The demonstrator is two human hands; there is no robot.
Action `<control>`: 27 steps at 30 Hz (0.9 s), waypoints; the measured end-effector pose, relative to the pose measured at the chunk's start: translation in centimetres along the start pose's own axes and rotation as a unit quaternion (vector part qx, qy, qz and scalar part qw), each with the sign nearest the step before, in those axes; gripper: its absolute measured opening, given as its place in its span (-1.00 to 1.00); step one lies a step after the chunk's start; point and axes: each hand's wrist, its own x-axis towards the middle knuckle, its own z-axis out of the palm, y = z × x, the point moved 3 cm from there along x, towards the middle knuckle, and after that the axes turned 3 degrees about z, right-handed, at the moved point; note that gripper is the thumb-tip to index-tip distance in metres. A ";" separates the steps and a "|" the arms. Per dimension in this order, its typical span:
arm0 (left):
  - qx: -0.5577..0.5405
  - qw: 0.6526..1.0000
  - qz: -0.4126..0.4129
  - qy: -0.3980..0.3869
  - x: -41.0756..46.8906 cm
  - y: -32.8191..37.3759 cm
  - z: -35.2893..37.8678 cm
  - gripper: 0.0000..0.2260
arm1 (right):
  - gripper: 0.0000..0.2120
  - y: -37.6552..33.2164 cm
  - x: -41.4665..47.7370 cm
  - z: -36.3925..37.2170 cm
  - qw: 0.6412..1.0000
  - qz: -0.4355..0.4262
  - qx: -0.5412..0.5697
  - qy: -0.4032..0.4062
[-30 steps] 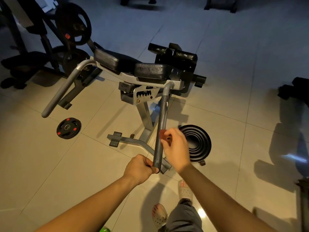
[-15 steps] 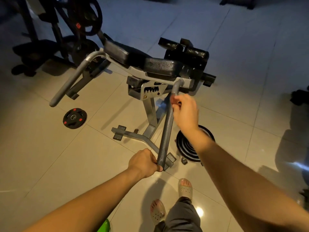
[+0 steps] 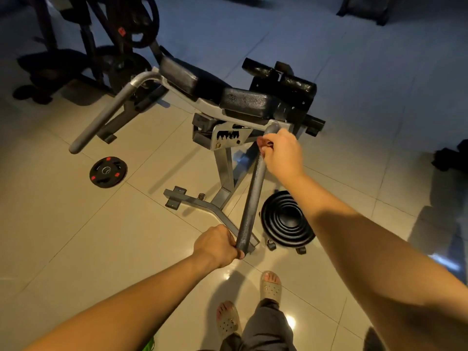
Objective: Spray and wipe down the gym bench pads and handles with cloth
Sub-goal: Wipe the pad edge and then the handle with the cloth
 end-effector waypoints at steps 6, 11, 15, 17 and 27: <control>-0.035 0.999 -0.012 0.003 0.3 -0.7 0.3 -0.75 | -0.79 -0.1 -11.7 1.3 0.992 -0.093 0.052 -0.061; -0.048 0.999 -0.013 0.002 0.2 -0.8 0.3 -0.72 | -0.79 -0.9 -15.1 0.4 0.974 -0.185 0.021 -0.132; -0.045 0.999 -0.006 0.004 0.2 -0.8 0.5 -0.76 | -0.80 -0.4 -4.3 -0.8 0.996 -0.080 -0.008 -0.041; -0.046 0.999 -0.007 0.002 0.2 -0.9 0.5 -0.77 | -0.79 -0.1 -1.0 -0.5 1.000 -0.019 0.000 -0.016; -0.061 0.998 0.008 0.006 0.5 -1.5 1.2 -0.81 | -0.77 -0.8 -20.0 2.3 0.987 -0.116 0.065 -0.088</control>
